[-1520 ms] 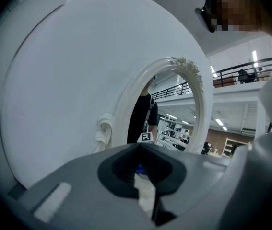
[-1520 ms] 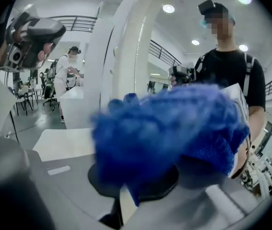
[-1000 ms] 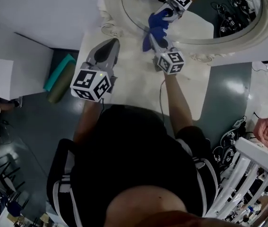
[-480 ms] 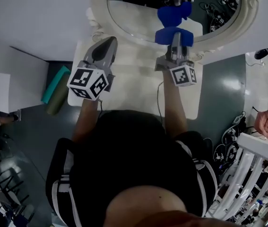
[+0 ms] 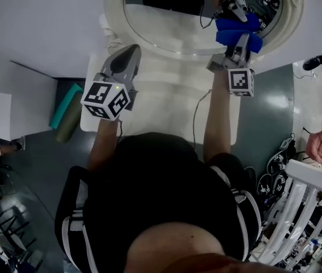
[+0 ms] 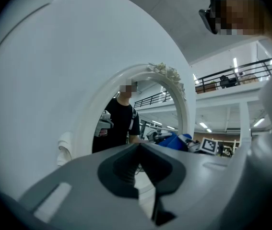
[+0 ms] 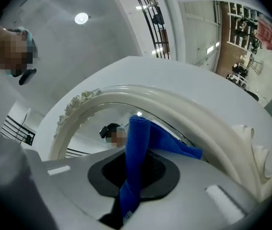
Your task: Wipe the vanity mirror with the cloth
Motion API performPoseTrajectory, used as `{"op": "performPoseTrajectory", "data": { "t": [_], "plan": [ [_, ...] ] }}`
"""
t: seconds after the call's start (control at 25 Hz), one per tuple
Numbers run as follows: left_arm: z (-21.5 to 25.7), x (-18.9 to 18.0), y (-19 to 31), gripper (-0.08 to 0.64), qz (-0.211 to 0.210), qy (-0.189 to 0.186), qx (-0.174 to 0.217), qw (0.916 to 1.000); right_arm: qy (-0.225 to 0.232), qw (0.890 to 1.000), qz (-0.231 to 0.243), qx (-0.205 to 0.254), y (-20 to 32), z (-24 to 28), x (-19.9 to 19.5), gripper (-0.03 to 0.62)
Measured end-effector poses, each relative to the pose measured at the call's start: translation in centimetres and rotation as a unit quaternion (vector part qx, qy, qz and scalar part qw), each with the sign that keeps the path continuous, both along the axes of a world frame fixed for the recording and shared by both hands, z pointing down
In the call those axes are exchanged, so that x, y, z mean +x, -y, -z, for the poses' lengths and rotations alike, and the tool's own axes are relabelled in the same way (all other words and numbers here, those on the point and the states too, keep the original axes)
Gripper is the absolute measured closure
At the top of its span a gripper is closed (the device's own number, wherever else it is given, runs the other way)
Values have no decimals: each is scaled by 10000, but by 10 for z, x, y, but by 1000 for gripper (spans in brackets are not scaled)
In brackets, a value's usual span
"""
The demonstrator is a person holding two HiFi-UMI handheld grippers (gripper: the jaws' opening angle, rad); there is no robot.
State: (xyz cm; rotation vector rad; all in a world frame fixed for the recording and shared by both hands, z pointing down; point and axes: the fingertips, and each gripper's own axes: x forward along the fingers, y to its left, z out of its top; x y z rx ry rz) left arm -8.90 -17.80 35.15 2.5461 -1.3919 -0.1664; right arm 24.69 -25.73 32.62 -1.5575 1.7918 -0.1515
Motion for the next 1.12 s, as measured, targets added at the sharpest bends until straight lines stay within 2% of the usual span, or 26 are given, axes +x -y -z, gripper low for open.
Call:
{"op": "performPoseTrajectory", "data": {
  "t": [0.24, 0.36, 0.52, 0.76, 0.96, 1.04, 1.12],
  "plan": [
    [-3, -3, 5, 551, 15, -2, -38, 10000, 17, 9993, 1, 382, 7, 28, -3, 565],
    [-2, -7, 7, 551, 37, -7, -50, 10000, -184, 9977, 35, 645, 8, 58, -17, 565],
    [0, -13, 7, 551, 78, -25, -62, 9999, -901, 9906, 94, 1025, 8, 113, -47, 565],
    [-3, -12, 13, 551, 128, -22, -126, 9998, -1977, 9760, 114, 906, 18, 170, -76, 565],
    [-4, -19, 14, 551, 183, -68, -146, 9997, -2833, 9550, 151, 862, 20, 209, -114, 565],
    [-3, -20, 14, 551, 179, -70, -150, 9997, -3278, 9406, 45, 885, 21, 219, -131, 565],
    [-3, -22, 15, 551, 176, -70, -160, 9997, -3781, 9215, -20, 884, 21, 224, -149, 565]
  ]
}}
